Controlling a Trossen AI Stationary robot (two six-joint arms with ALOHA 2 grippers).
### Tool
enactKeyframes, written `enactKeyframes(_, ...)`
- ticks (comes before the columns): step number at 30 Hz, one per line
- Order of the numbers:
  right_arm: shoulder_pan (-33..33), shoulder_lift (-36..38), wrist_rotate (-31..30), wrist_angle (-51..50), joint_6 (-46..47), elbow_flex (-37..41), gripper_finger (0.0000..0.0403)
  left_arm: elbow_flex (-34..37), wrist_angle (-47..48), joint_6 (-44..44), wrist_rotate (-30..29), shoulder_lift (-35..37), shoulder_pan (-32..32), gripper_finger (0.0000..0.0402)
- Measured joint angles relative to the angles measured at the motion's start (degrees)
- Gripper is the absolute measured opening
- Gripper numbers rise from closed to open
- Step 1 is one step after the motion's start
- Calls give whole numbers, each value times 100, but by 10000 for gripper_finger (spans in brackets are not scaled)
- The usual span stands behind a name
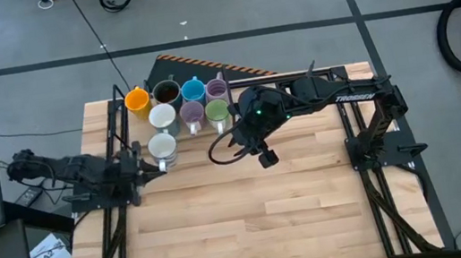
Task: Place coffee mugs
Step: Put the blue patterned mug on the shelf
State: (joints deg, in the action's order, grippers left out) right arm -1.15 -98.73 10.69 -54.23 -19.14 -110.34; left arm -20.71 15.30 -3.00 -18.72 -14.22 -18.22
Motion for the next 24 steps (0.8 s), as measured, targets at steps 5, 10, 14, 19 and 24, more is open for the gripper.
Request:
enactKeyframes(5,0,-1,85,-87,13,0,137,393,91,-303,-642,87,2,22)
enactKeyframes(10,0,-1,102,-137,11,0,137,433,113,-645,-1026,88,0,22)
enactKeyframes(14,0,-1,102,-168,11,0,137,426,108,-810,-1217,88,0,22)
enactKeyframes(19,0,-1,100,-193,11,0,137,418,160,-1319,-1260,88,0,22)
enactKeyframes(24,0,-1,99,-211,11,0,137,107,878,-1884,-1221,73,-46,22)
